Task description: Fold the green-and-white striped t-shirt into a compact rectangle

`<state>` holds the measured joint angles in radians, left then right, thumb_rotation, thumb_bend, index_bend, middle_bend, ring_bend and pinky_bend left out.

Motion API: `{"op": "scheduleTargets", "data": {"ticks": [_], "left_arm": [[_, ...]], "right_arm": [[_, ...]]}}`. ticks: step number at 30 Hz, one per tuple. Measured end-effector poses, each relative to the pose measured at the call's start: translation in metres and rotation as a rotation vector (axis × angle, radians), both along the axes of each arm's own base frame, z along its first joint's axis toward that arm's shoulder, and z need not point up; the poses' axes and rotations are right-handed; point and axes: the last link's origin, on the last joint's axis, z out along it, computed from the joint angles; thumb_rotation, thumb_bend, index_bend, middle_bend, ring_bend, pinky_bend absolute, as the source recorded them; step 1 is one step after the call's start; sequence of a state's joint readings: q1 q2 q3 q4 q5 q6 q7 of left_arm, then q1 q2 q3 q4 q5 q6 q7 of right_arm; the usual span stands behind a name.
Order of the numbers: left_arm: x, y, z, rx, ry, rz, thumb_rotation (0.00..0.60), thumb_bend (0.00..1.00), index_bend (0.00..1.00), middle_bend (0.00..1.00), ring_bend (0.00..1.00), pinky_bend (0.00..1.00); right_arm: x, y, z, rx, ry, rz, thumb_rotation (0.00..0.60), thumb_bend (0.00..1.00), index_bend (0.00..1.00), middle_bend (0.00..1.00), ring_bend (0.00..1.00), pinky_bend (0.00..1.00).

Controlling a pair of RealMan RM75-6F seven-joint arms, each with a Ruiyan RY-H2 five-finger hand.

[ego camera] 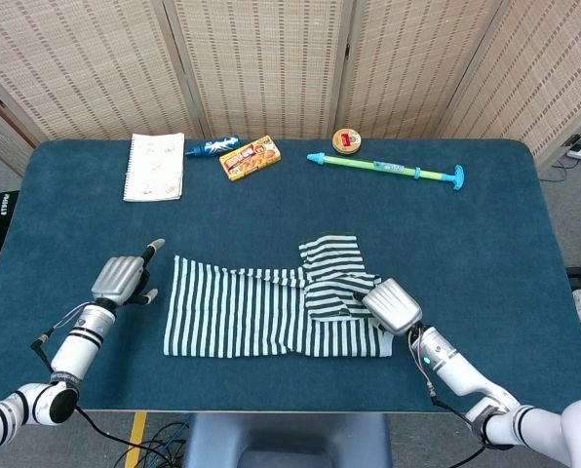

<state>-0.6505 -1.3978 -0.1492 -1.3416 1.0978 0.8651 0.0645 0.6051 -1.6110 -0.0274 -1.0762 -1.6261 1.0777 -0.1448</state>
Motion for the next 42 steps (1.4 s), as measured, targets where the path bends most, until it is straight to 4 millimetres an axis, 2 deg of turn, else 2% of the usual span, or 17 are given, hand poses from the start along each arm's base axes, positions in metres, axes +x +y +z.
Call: {"op": "scheduleTargets", "data": {"ticks": [10,22,33,42], "left_arm": [[0.0010,-0.0003,-0.0001,0.001,-0.001,-0.006,0.600,0.34,0.00,0.87,0.79,0.91],[0.0009,-0.0002,-0.0004,-0.001,0.002,-0.006,0.600,0.34,0.00,0.87,0.79,0.91],[0.0004,-0.0013,-0.0018,-0.011,0.003,-0.002,0.600,0.34,0.00,0.87,0.79,0.91],[0.0024,-0.0008,-0.0029,-0.013,-0.002,-0.006,0.600,0.34,0.00,0.87,0.79,0.91]], "right_arm": [[-0.0029,0.0011,-0.0031,0.006,0.012,-0.002,0.600,0.25,0.44,1.00,1.00,1.00],[0.0013,-0.0029,-0.0048,-0.003,-0.002,0.003,0.600,0.39,0.47,1.00,1.00,1.00],[-0.0041,-0.0001,-0.0086,0.005,0.019,-0.004,0.600,0.40,0.48,1.00,1.00,1.00],[-0.0046,-0.0019,-0.0093,-0.003,0.016,-0.007,0.600,0.46,0.57,1.00,1.00,1.00]]}}
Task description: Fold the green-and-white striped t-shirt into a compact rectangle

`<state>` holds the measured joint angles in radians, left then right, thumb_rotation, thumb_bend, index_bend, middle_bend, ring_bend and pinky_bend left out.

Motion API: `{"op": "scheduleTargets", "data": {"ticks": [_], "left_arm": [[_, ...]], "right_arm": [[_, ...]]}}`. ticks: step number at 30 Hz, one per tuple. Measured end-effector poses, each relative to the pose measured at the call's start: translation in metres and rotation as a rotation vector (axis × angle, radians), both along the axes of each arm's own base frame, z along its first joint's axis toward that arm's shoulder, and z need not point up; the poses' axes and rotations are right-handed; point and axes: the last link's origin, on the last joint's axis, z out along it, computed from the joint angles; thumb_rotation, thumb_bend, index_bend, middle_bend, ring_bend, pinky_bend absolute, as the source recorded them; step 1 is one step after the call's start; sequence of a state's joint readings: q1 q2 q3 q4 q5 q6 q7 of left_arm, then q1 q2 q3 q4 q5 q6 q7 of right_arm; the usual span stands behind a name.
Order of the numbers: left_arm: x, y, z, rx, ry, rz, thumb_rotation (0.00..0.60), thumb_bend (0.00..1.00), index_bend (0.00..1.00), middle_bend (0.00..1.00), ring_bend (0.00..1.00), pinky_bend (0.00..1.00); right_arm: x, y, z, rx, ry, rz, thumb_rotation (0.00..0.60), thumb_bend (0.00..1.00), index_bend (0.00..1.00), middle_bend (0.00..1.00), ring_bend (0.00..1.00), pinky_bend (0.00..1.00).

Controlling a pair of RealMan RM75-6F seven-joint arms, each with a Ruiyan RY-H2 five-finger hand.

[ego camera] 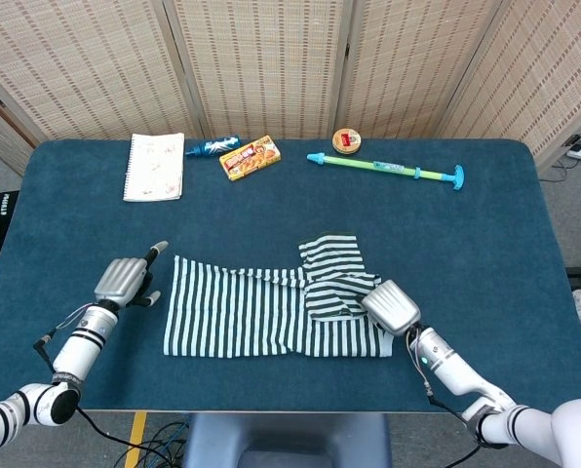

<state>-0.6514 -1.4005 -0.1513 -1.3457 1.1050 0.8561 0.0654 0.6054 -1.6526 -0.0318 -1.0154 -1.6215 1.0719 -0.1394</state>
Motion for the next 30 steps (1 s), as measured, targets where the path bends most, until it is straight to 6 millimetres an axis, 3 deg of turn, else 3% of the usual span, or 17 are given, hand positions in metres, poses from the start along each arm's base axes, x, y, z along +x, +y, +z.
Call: {"op": "scheduleTargets", "data": {"ticks": [5,14,24,30], "left_arm": [[-0.001,0.001,0.001,0.004,0.000,0.002,0.600,0.34,0.00,0.87,0.79,0.91],[-0.001,0.000,0.006,0.018,-0.011,0.003,0.600,0.34,0.00,0.87,0.78,0.91],[0.003,-0.007,0.015,0.033,-0.027,-0.025,0.600,0.34,0.00,0.87,0.78,0.91],[0.003,-0.013,0.019,0.037,-0.029,-0.036,0.600,0.34,0.00,0.87,0.78,0.91]], "right_arm": [[0.001,-0.001,0.000,-0.009,-0.010,0.002,0.600,0.51,0.60,1.00,1.00,1.00],[0.011,-0.004,0.010,-0.048,-0.073,0.022,0.600,0.51,0.61,1.00,1.00,1.00],[0.035,-0.035,0.038,-0.173,-0.163,0.024,0.600,0.51,0.61,1.00,1.00,1.00],[0.044,-0.057,0.043,-0.224,-0.190,-0.011,0.600,0.51,0.61,1.00,1.00,1.00]]}}
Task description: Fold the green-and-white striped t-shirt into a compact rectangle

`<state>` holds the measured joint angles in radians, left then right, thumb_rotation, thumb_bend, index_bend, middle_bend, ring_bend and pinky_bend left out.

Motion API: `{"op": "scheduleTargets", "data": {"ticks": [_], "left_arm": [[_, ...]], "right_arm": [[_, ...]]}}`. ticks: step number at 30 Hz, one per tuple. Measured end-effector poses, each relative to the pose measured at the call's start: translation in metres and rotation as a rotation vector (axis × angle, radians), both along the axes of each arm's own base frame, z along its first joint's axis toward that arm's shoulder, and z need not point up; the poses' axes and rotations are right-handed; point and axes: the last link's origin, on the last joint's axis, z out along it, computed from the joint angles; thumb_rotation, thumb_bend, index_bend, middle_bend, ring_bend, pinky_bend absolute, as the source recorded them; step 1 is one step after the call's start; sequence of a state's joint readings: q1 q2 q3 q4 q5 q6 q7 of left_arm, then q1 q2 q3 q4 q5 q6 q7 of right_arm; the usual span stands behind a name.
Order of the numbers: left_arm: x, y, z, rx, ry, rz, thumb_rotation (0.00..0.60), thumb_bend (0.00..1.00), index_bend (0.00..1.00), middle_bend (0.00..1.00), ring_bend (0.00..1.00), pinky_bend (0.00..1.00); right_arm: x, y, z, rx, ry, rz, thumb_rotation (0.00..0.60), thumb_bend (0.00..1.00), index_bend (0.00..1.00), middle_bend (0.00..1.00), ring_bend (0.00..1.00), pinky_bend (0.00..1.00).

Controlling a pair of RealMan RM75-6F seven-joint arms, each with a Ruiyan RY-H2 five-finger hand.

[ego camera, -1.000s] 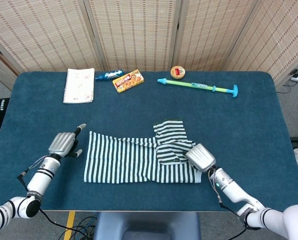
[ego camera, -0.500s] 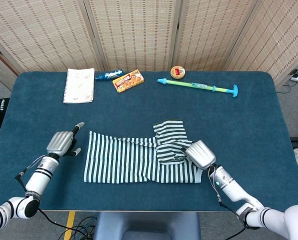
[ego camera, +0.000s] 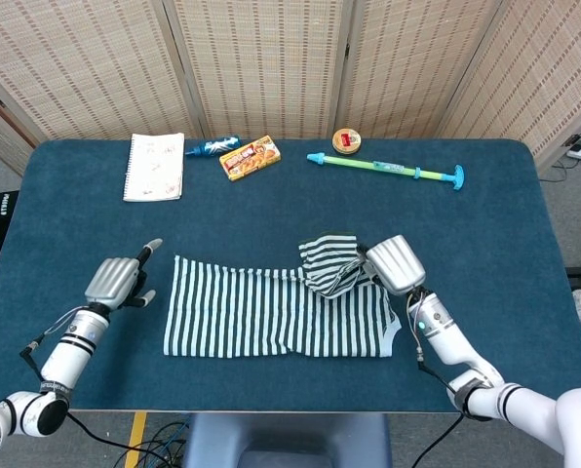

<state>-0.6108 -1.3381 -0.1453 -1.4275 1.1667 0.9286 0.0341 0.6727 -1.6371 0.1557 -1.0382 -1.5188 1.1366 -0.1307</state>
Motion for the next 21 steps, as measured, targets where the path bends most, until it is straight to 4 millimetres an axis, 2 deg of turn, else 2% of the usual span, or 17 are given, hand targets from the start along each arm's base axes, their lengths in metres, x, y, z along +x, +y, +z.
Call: {"op": "scheduleTargets", "data": {"ticks": [17,21], "left_arm": [[-0.009,-0.010,0.006,0.002,0.004,0.010,0.600,0.34,0.00,0.87,0.78,0.91],[-0.010,-0.010,0.007,-0.001,0.000,0.015,0.600,0.34,0.00,0.87,0.78,0.91]], "right_arm": [[0.006,-0.045,-0.013,-0.042,0.026,-0.059,0.600,0.50,0.61,1.00,1.00,1.00],[0.008,-0.057,-0.016,-0.058,0.031,-0.083,0.600,0.46,0.59,1.00,1.00,1.00]]}}
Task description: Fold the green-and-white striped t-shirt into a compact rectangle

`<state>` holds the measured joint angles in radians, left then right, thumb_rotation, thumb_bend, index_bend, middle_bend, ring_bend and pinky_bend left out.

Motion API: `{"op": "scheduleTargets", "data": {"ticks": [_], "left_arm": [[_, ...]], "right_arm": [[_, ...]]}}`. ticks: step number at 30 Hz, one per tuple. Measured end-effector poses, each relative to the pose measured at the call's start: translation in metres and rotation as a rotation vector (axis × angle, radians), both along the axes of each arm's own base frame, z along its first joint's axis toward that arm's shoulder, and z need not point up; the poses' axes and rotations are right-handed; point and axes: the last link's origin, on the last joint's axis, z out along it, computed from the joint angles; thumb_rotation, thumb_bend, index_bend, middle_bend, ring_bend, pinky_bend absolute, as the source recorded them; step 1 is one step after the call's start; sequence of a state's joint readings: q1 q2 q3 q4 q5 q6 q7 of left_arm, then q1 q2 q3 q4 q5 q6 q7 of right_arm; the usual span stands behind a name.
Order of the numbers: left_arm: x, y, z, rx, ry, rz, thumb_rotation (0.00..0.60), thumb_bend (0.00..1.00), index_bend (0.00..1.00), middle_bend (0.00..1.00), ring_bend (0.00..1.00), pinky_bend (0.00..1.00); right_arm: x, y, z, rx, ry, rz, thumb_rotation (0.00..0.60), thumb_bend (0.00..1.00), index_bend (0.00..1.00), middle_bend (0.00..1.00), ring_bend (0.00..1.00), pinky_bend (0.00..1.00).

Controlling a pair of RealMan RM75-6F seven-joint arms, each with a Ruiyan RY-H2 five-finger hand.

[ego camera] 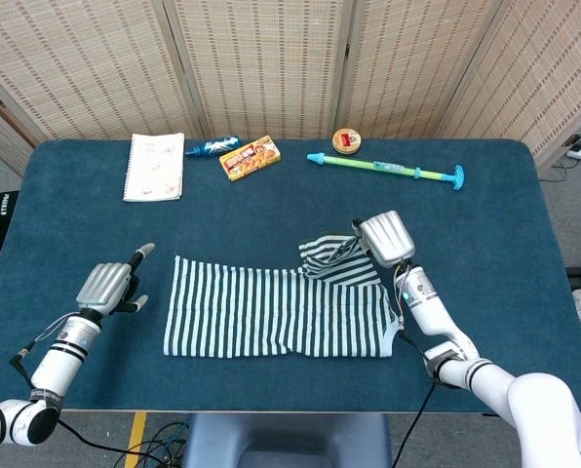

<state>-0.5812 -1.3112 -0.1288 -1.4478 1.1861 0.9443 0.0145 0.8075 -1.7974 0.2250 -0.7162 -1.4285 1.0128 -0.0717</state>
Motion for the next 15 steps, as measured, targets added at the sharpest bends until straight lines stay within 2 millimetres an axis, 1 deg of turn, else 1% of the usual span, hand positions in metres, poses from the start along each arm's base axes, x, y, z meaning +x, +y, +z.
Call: {"op": "scheduleTargets", "data": {"ticks": [1,5,7,10,15], "left_arm": [[0.000,0.000,0.000,-0.001,-0.002,0.002,0.600,0.33,0.00,0.87,0.78,0.91],[0.001,0.001,0.000,-0.001,-0.007,0.001,0.600,0.33,0.00,0.87,0.78,0.91],[0.002,0.000,0.000,-0.001,-0.007,-0.002,0.600,0.33,0.00,0.87,0.78,0.91],[0.003,0.000,-0.001,-0.001,-0.009,-0.004,0.600,0.33,0.00,0.87,0.78,0.91],[0.001,-0.001,0.000,0.001,-0.011,0.000,0.600,0.33,0.00,0.87,0.78,0.91]], "right_arm": [[0.001,-0.003,-0.001,-0.003,-0.002,-0.010,0.600,0.43,0.55,1.00,1.00,1.00],[0.008,-0.013,-0.005,-0.010,-0.017,-0.056,0.600,0.30,0.34,1.00,1.00,1.00],[0.014,-0.018,-0.008,-0.014,-0.014,-0.067,0.600,0.26,0.27,1.00,1.00,1.00],[0.023,-0.024,-0.010,-0.020,-0.017,-0.074,0.600,0.21,0.22,0.99,1.00,1.00],[0.025,-0.025,-0.010,-0.014,-0.007,-0.088,0.600,0.19,0.22,0.99,1.00,1.00]]}}
